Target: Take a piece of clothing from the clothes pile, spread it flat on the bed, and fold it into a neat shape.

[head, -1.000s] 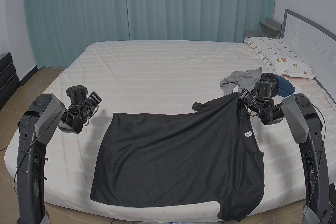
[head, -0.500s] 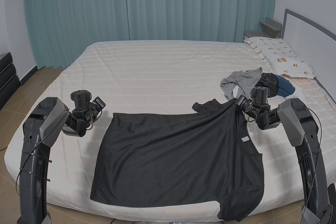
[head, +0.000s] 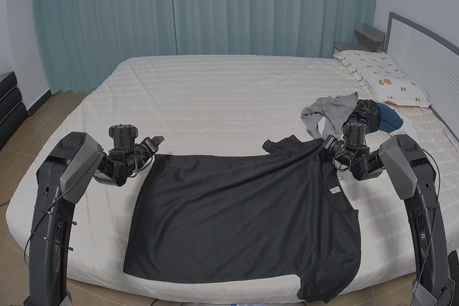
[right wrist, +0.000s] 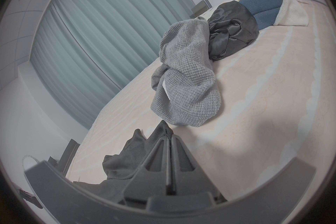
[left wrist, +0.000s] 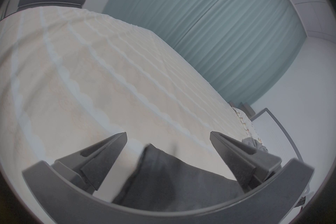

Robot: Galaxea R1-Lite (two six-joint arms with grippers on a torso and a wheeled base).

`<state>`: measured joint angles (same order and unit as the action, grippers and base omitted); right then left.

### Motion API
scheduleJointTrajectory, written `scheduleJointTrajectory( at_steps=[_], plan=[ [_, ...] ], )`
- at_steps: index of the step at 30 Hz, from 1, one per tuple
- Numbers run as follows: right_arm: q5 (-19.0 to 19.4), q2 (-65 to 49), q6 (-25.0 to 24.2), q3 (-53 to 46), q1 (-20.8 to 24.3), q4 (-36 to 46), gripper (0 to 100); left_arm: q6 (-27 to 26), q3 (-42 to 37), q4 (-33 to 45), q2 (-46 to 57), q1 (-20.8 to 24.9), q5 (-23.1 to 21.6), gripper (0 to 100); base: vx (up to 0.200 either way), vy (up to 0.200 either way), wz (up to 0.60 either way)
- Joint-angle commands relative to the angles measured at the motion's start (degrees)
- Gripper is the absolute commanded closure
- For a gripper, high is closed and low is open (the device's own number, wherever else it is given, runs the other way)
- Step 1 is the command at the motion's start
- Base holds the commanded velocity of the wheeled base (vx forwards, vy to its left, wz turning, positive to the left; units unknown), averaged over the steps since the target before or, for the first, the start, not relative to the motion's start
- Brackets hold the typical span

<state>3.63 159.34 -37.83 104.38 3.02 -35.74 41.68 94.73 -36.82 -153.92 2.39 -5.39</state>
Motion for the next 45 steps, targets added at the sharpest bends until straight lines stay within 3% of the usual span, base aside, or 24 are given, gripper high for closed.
scheduleJointTrajectory(
  at_steps=[1,13,14,19,24,45],
  plan=[
    [-0.03,-0.44,-0.05,-0.93,0.49,-0.29,100,0.16,0.72,0.78,-0.59,1.21,-0.06,0,0.000,0.000,0.00],
    [-0.03,-0.44,-0.05,-1.37,0.76,-0.47,100,0.24,5.11,2.63,-5.16,1.83,0.29,0,0.000,0.000,0.00],
    [-0.03,-0.44,-0.05,-1.37,0.76,-0.47,100,0.24,5.11,2.71,-5.34,1.83,0.20,100,0.000,0.000,0.00],
    [-0.03,-0.44,-0.05,-1.37,0.76,-0.56,100,0.16,5.90,2.71,-5.43,1.83,0.82,100,0.000,0.000,0.00],
    [-0.12,-0.35,-0.05,-1.37,0.84,-0.64,100,0.24,7.04,2.54,-5.34,1.39,4.60,100,0.000,0.000,0.00],
    [-4.69,1.23,2.41,8.65,1.81,-3.81,100,2.27,8.27,0.78,-1.21,-3.00,5.83,100,0.000,0.000,0.00]
  ],
)
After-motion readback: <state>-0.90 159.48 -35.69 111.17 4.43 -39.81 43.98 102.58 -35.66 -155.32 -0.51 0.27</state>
